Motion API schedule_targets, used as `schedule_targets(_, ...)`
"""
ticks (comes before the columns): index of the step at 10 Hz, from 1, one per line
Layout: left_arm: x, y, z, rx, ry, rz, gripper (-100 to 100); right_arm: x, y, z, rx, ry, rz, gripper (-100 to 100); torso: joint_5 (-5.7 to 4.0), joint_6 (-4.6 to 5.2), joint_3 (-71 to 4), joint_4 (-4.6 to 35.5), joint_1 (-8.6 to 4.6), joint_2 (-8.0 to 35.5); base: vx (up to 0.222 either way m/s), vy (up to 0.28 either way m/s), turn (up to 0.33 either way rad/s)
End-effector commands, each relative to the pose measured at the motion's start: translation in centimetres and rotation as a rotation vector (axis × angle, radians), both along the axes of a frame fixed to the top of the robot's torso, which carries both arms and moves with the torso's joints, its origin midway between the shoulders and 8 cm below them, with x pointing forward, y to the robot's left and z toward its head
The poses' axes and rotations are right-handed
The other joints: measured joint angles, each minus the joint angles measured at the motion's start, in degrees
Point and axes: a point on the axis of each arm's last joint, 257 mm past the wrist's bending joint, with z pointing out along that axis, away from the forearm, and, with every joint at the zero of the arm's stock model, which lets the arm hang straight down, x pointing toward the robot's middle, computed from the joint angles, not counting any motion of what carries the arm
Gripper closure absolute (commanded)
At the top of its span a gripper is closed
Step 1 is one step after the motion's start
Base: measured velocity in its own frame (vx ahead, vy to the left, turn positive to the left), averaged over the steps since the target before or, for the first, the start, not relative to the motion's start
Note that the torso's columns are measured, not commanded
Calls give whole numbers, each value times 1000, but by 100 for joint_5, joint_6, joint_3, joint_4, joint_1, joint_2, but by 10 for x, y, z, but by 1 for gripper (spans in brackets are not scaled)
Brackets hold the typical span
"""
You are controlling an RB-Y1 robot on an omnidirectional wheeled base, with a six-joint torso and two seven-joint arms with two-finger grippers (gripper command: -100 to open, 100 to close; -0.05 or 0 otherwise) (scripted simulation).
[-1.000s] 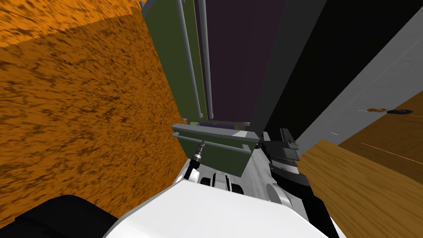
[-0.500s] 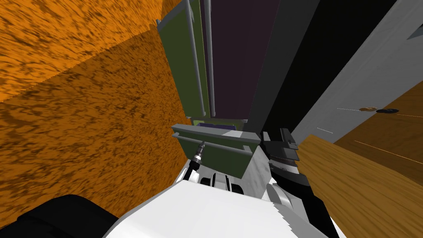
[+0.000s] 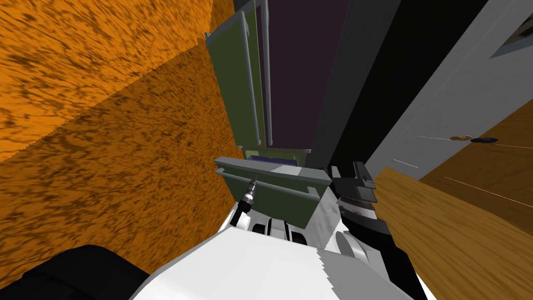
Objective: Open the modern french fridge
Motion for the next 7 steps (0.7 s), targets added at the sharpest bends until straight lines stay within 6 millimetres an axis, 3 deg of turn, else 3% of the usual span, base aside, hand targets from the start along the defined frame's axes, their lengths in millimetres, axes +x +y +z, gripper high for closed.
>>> schedule_targets(1, 5, -1, 17, 0, -4, -1, -100, 0, 0, 0, 0, 0, 0, 0, 2, -1, 11, 1, 2, 18, 6, -1, 1)
schedule_targets(5, 10, -1, 40, 0, -4, -3, -100, 0, 0, 0, 0, 0, 0, 0, -14, -13, 45, 41, -3, 80, -11, -4, 2)
schedule_targets(6, 6, -1, 24, 0, 22, -1, -100, 0, 0, 0, 0, 0, 0, 0, -20, -11, 49, 55, -10, 91, 0, 0, 0)
schedule_targets(7, 6, -1, 22, 1, 30, -1, 0, 0, 0, 0, 0, 0, 0, 0, -14, -8, 48, 40, -10, 83, 0, 0, 0)
